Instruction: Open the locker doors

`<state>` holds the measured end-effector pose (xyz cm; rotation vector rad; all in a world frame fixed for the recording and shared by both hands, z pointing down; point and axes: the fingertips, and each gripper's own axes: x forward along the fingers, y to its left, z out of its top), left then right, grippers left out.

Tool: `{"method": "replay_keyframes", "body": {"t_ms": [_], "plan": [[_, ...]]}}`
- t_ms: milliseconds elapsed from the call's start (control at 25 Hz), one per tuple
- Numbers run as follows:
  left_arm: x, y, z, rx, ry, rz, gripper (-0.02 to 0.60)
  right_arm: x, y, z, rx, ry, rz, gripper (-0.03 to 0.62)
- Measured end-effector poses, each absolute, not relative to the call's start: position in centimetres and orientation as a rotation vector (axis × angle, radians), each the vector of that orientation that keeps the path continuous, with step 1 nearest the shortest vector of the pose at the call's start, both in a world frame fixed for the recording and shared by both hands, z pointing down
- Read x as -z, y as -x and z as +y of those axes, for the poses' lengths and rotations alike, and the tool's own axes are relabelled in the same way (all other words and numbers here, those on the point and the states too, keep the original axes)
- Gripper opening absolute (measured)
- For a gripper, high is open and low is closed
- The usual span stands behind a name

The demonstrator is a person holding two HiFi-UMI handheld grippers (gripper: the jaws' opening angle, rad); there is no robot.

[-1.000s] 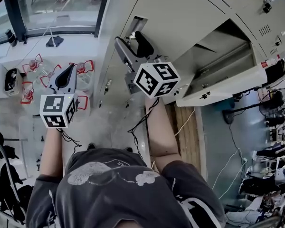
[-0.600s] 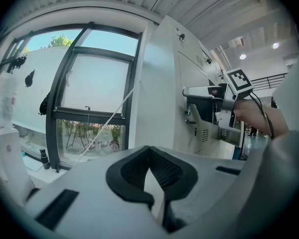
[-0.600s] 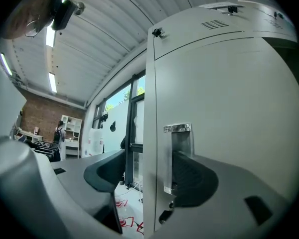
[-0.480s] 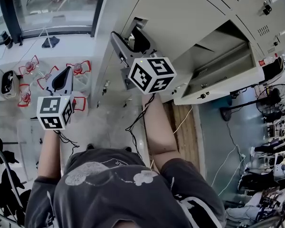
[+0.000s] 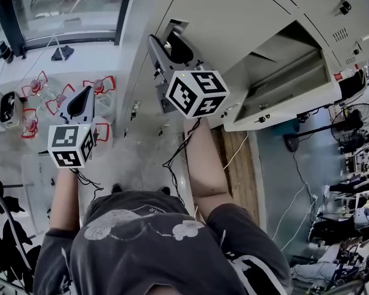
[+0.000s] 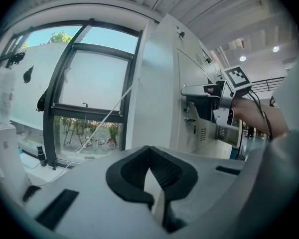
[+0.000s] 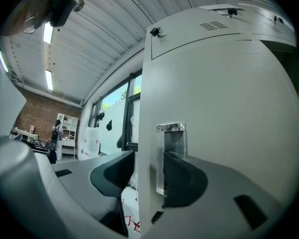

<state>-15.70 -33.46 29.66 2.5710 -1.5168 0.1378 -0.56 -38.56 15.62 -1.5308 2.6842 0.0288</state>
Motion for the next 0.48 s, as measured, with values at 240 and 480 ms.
{"method": "replay_keyframes", "body": {"t_ms": [240, 480], "plan": [[-29.8, 15.3, -33.0, -0.147, -2.576, -1.507, 0.009, -15.5, 0.1, -36.7, -0.035, 1.520, 2.695, 0.159], [-29.7, 14.6, -32.1, -0.157, -2.590, -1.492, 0.009, -15.5, -0.8, -34.7, -0.020, 1.540, 2.689, 0.110]]}}
